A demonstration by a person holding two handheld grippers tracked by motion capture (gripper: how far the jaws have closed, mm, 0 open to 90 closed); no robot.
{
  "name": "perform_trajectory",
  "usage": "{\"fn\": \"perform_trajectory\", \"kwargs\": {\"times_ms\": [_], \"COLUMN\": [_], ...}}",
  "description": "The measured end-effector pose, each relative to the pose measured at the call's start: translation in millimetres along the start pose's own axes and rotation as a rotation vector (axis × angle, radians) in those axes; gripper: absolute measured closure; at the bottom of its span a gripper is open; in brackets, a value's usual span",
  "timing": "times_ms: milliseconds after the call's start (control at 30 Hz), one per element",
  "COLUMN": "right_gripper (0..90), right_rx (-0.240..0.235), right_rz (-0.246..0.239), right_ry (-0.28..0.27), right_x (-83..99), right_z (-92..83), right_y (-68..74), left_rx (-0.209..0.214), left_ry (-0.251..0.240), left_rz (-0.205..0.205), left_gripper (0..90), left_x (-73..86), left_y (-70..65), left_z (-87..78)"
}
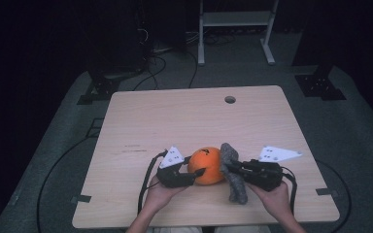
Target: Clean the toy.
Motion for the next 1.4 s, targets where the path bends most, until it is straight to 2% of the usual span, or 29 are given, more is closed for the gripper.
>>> {"fn": "perform_trajectory", "kwargs": {"times_ms": [133,233,267,300,333,400,433,500,533,600,633,667,700,733,767,800,833,867,900,933,967,1067,1133,1200,1233,1267,1333,1367,1400], "right_gripper": [81.7,81.7,81.7,81.7,81.6,81.5,81.5,81.5,81.4,81.3,81.3,81.3,81.3,81.4,81.3,81.4,81.4,81.4,81.4,81.4,81.4,81.4,81.3,81.1,81.1,81.1,81.1,81.0,81.0], "right_rx": [0.005,0.028,0.036,0.036,0.063,0.051,0.051,0.040,0.037,0.055,0.055,0.057,0.056,0.051,0.038,0.022,0.022,-0.001,-0.001,0.009,0.009,0.013,0.022,0.002,-0.004,-0.029,-0.032,-0.021,-0.019], "right_rz": [0.014,0.027,0.041,0.041,0.065,0.096,0.096,0.098,0.088,0.064,0.064,0.067,0.073,0.069,0.067,0.058,0.058,0.024,0.024,-0.007,-0.007,0.014,0.016,0.058,0.072,0.083,0.070,0.047,0.044], "right_ry": [0.026,0.051,0.052,0.052,0.039,0.028,0.028,0.026,0.027,0.035,0.035,0.031,0.016,-0.001,-0.018,-0.036,-0.036,-0.052,-0.052,-0.030,-0.030,0.006,-0.001,-0.002,-0.005,-0.009,-0.004,0.002,0.006], "right_x": [6.9,15.4,19.6,19.6,21.6,22.5,22.5,23.2,23.3,23.4,23.4,23.1,19.7,16.1,11.8,7.2,7.2,1.3,1.3,3.1,3.1,13.9,14.5,15.2,15.8,16.0,15.8,15.2,15.1], "right_z": [12.6,20.2,20.8,20.8,17.8,15.3,15.3,15.3,16.0,15.8,15.8,14.6,9.3,5.7,2.2,-0.9,-0.9,-4.0,-4.0,-1.2,-1.2,8.3,7.7,5.3,4.8,6.2,7.2,8.2,8.2], "right_y": [-1.9,-10.5,-18.1,-18.1,-28.6,-36.7,-36.7,-37.9,-36.4,-35.9,-35.9,-37.2,-38.4,-36.8,-32.9,-27.4,-27.4,-15.1,-15.1,-10.3,-10.3,-17.9,-21.5,-27.4,-29.1,-28.5,-26.8,-24.6,-24.6], "left_rx": [0.020,0.068,0.108,0.108,0.110,0.033,0.033,-0.006,0.012,0.015,0.007,-0.008,-0.017,-0.013,-0.013,0.007,0.007,0.038,0.038,0.085,0.085,0.155,0.169,0.146,0.104,0.050,0.073,0.101,0.092], "left_ry": [-0.006,0.016,0.004,0.004,-0.022,-0.005,-0.005,0.023,0.023,0.014,0.006,0.005,0.004,-0.001,-0.001,-0.006,-0.006,-0.004,-0.004,0.008,0.008,0.042,0.030,0.015,0.010,0.027,0.029,0.031,0.029], "left_rz": [-0.017,0.000,0.025,0.025,0.092,0.181,0.181,0.241,0.251,0.279,0.283,0.277,0.233,0.191,0.191,0.107,0.107,0.029,0.029,-0.005,-0.005,0.083,0.111,0.169,0.194,0.225,0.216,0.233,0.243], "left_gripper": [40.3,36.3,32.7,28.5,22.9,14.1,10.8,9.8,8.4,21.7,21.7,29.1,37.6,38.7,39.6,40.1,40.3,40.4,40.4,40.4,39.9,32.1,30.0,22.7,18.7,7.3,4.9,11.1,16.9], "left_x": [0.4,2.1,2.3,2.3,1.6,3.4,3.4,6.5,7.0,6.4,5.3,3.6,-1.3,-4.0,-4.0,-7.6,-7.6,-9.1,-9.1,-8.2,-8.2,-1.3,-0.7,-0.5,-0.4,2.2,3.7,5.9,5.6], "left_y": [-4.0,-9.9,-12.8,-12.8,-12.2,-7.4,-7.4,-3.5,-4.5,-7.3,-9.4,-11.4,-13.9,-13.8,-13.8,-13.0,-13.0,-13.4,-13.4,-18.4,-18.4,-28.0,-28.7,-25.9,-22.1,-15.2,-15.3,-18.4,-20.1], "left_z": [0.1,1.4,1.5,1.5,2.1,7.1,7.1,14.6,17.5,20.0,19.0,17.5,14.4,12.9,12.9,9.7,9.7,6.5,6.5,5.1,5.1,5.4,4.1,5.1,7.9,16.6,19.6,22.4,21.9]}}
Point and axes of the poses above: each handheld gripper's, and its own axes: z roughly forward along the jaws, x roughly out of its underside, y roughly to its left, the point moved 8 cm from there along z, roughly forward along the jaws, and after that the axes turned 5 degrees about x, right-handed, at the moved point
